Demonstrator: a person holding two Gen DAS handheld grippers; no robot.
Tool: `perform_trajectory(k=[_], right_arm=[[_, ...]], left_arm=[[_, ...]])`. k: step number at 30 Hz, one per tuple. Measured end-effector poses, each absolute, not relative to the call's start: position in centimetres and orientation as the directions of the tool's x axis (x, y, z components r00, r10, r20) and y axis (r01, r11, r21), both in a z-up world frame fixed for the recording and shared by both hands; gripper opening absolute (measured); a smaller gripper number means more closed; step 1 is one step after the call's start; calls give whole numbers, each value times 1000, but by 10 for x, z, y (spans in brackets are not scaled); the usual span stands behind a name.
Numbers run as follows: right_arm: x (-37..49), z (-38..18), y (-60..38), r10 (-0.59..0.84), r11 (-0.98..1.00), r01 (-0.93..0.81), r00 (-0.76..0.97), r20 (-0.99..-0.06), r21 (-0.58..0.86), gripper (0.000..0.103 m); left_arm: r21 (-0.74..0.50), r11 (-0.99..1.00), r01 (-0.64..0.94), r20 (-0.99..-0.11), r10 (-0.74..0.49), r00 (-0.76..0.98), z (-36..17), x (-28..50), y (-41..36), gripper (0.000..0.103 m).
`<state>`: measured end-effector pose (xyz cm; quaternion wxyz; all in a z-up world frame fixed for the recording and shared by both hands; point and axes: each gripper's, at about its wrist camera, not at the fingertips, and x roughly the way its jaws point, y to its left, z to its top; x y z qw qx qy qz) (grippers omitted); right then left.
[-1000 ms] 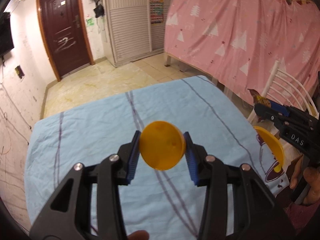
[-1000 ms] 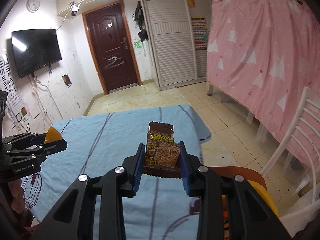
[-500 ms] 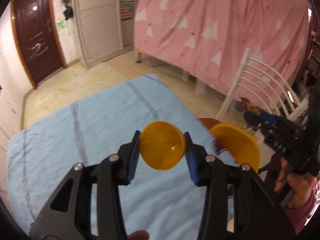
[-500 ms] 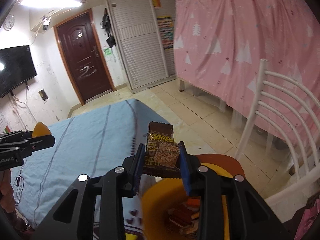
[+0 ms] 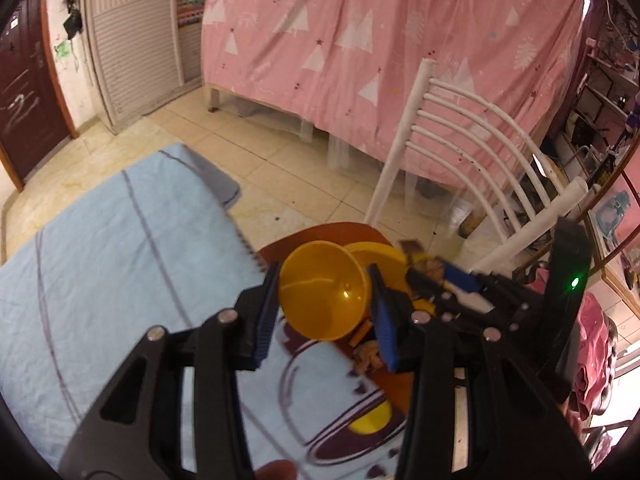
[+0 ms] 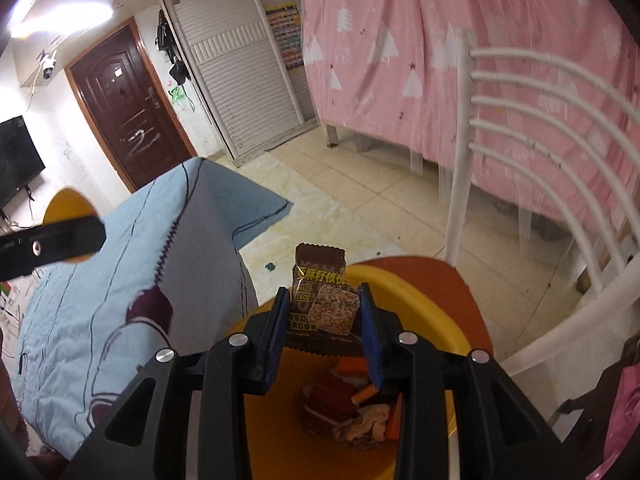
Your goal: Collect trash
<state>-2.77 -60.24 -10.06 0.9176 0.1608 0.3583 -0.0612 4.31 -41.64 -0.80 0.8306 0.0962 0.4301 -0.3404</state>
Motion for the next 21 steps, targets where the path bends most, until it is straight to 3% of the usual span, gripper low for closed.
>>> perform_trajectory(k=[1, 2, 3, 4, 9, 13, 15, 21], right_arm=[[-28, -103, -603, 7, 940, 228, 731, -682, 255, 32], [-28, -106, -604, 8, 938, 232, 727, -687, 257, 35], [-28, -109, -604, 13, 937, 232, 725, -689, 262, 42], [-28, -110, -605, 20, 935, 230, 726, -687, 270, 51], [-31, -112, -607, 20, 928, 240, 730, -683, 284, 63], [-30, -111, -607, 33, 928, 225, 745, -667, 297, 80], [-29, -108, -603, 29, 931, 220, 749, -662, 290, 83], [-22, -92, -590, 18, 945, 201, 757, -653, 259, 86]], left_arm=[[-140, 743, 654, -781, -489, 388, -9, 42, -421, 40], [-144, 739, 659, -782, -493, 381, -10, 41, -424, 48], [-146, 734, 664, -784, -495, 375, -11, 39, -429, 64], [-147, 731, 666, -783, -497, 373, -11, 39, -431, 68], [-132, 731, 670, -772, -500, 393, -7, 34, -430, 75], [-95, 739, 667, -753, -491, 437, -4, 33, -418, 81], [-62, 753, 655, -740, -475, 477, -3, 35, -409, 87], [-59, 808, 586, -713, -445, 542, 0, 45, -372, 87]])
